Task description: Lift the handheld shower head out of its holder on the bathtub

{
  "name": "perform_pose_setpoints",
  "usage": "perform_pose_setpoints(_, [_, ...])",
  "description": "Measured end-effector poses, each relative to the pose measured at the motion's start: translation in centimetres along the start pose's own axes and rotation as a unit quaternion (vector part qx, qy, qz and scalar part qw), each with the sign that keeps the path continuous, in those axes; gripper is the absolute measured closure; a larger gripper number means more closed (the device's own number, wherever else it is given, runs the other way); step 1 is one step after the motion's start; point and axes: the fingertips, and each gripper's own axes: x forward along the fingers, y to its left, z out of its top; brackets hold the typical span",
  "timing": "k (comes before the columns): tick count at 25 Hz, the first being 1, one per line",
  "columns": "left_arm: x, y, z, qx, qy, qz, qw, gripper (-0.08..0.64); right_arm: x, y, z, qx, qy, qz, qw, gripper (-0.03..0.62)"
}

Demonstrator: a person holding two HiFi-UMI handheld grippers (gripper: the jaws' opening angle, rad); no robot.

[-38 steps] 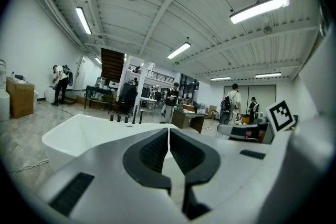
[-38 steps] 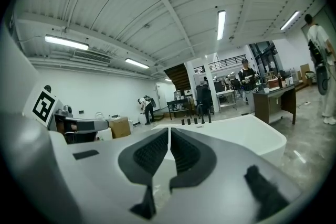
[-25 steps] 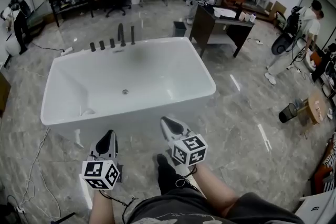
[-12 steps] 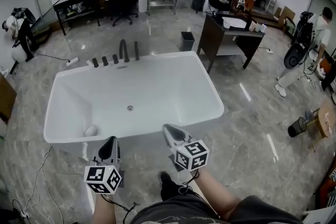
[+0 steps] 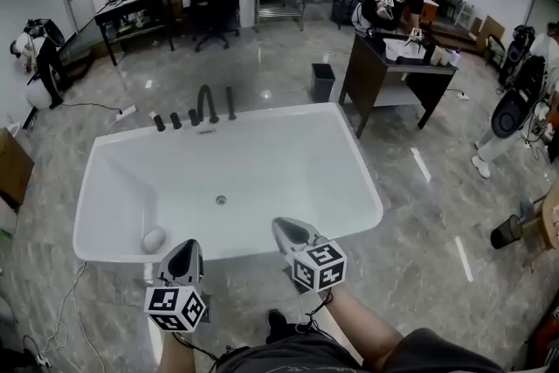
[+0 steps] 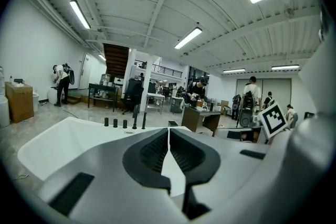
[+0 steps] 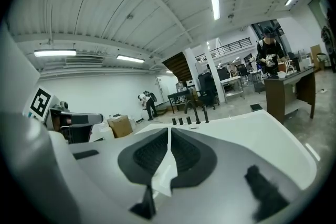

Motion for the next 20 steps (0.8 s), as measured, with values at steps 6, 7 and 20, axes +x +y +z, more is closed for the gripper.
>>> perform_pose_setpoints(6, [2.6,1.0,0.8,-0.004,0.004,0.016,0.9999,0.538,2.8,-1.7,0.4,0.004,0.01,0.01,1.0,0.561])
perform_pose_setpoints(7, [2.8,1.1,0.8,-0.004,0.004,0.017,0.9998,0.538,3.0,-1.8,0.4,0.005,0.011,0.011,1.0,0.561])
perform_pose_setpoints(20, [8.7,4.4,2.6,-0.005,0.0,0.004,1.0,0.538,7.5,-3.9,0.1,0.005,0.03,-0.003,1.0,0.561])
